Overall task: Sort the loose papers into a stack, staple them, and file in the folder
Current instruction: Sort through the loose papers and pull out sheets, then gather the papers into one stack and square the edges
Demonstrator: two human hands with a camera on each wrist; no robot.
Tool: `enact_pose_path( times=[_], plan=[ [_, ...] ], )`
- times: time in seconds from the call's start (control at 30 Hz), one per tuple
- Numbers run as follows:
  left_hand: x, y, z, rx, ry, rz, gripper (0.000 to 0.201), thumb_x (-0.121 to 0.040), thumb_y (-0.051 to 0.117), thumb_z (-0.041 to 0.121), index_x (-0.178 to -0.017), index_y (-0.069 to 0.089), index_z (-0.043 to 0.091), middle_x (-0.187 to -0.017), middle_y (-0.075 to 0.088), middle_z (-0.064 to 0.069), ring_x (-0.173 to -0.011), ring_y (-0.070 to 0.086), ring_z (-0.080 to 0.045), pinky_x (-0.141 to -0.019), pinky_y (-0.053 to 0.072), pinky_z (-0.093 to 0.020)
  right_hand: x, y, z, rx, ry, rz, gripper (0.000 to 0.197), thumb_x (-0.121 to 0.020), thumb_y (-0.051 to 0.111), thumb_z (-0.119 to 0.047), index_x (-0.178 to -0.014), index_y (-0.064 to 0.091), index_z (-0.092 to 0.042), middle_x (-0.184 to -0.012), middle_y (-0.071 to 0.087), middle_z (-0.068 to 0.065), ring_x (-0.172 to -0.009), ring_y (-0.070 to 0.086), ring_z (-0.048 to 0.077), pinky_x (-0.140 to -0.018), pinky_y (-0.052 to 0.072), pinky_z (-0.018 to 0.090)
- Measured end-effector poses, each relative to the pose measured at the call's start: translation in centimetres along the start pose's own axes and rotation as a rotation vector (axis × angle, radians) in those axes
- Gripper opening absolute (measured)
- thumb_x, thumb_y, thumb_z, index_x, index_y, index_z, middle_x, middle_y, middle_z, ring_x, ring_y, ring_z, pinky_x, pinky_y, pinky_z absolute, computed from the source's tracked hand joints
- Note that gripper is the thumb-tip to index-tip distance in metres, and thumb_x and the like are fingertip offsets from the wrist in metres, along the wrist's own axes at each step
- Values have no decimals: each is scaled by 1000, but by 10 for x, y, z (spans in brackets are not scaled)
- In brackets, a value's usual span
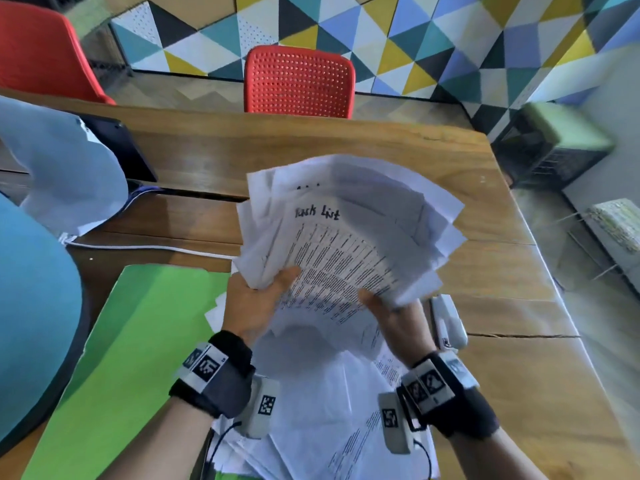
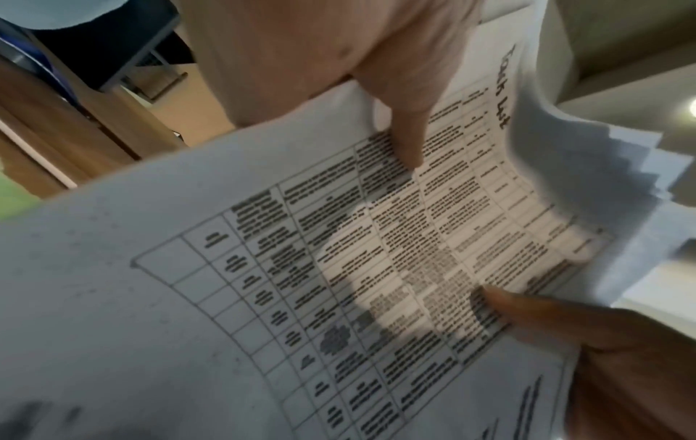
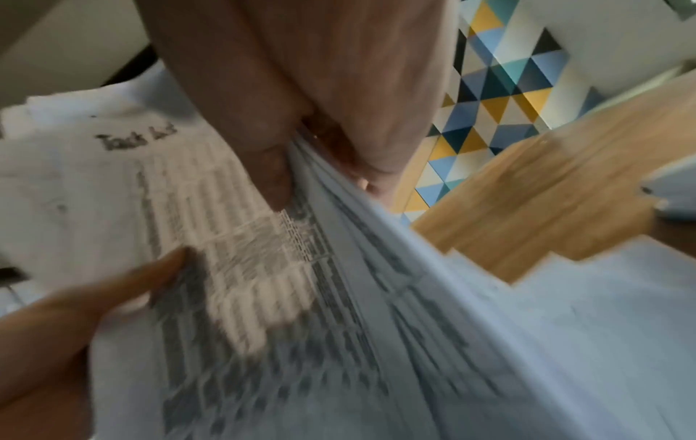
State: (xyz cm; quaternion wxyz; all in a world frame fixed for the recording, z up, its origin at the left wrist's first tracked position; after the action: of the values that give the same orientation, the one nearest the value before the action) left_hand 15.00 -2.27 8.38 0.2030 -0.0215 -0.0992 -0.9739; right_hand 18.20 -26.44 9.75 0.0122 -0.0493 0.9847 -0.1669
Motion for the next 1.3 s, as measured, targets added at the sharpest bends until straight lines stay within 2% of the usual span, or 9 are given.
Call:
enact_pose_path(
  times=[0.2,0.33,0.47,0.6,0.73,0.9,1.07,1.2,1.3],
  plan=[
    [-4,-11,1,406,-102,24,46,-72,77,24,-117,68,19,-122,70,-4,-119,63,-22,-104,47,-46,-17,-58,-18,-60,-49,12,41,-76,79,-23,-114,65,-18,-99,75,-3,-87,69,10,-76,55,23],
    [10,16,-33,582,-399,-130,45,-88,57,35,-131,59,20,-133,64,-6,-122,61,-26,-98,51,-47,6,-38,34,-634,191,48,67,-59,91,-17,-117,61,0,-96,74,12,-87,72,24,-82,56,37],
    [39,31,-83,433,-629,-205,70,-83,72,36,-140,47,4,-144,51,-18,-127,56,-36,-106,46,-47,9,-29,41,-794,217,75,31,-77,76,-5,-107,71,-6,-99,67,19,-93,63,31,-91,49,48],
    [17,-24,-83,420,-506,-27,49,-81,72,16,-125,62,-2,-130,62,-24,-118,61,-37,-103,50,-44,9,-68,24,-511,112,126,27,-68,84,-20,-93,77,-12,-90,76,8,-89,67,25,-87,52,45],
    [-18,-72,-53,256,-364,-9,29,-85,66,4,-114,68,2,-112,73,-14,-83,74,-20,-64,60,-24,9,-93,5,-386,36,152,23,-83,67,4,-95,73,-15,-85,79,-3,-78,73,12,-63,58,26],
    [-37,-65,-24,-57,-224,-170,40,-73,78,7,-113,71,8,-115,74,-7,-106,70,-24,-83,58,-29,6,-86,9,-396,50,152,23,-78,75,-3,-96,70,-16,-78,75,1,-58,68,10,-43,50,19],
    [-43,-71,-34,-96,-166,-14,41,-64,88,6,-102,73,8,-100,78,-6,-87,73,-20,-78,55,-36,2,-56,31,-252,55,-52,41,-67,79,-12,-107,71,-16,-92,79,-3,-78,74,6,-62,56,17],
    [-41,-53,-47,-39,-187,8,37,-64,87,5,-98,75,8,-97,79,-6,-91,75,-22,-88,56,-37,-5,-47,57,-158,113,12,26,-74,80,-12,-99,79,-19,-101,78,10,-100,72,30,-87,58,46],
    [-46,-52,-41,-3,-148,34,39,-56,91,8,-91,76,14,-94,79,-5,-86,75,-21,-82,58,-36,-11,-54,52,-173,107,97,17,-82,75,-3,-85,79,-19,-87,80,-1,-86,75,14,-79,59,33]
  ],
)
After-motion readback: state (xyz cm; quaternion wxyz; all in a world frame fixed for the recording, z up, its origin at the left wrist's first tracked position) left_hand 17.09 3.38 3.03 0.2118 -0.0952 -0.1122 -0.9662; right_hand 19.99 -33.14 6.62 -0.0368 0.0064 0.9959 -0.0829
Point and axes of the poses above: each hand's wrist, its own x-axis away from the middle knuckle, its own y-axis out of the palm, z = x × y, the point moved 10 cm from there along -x, towards the middle knuckle
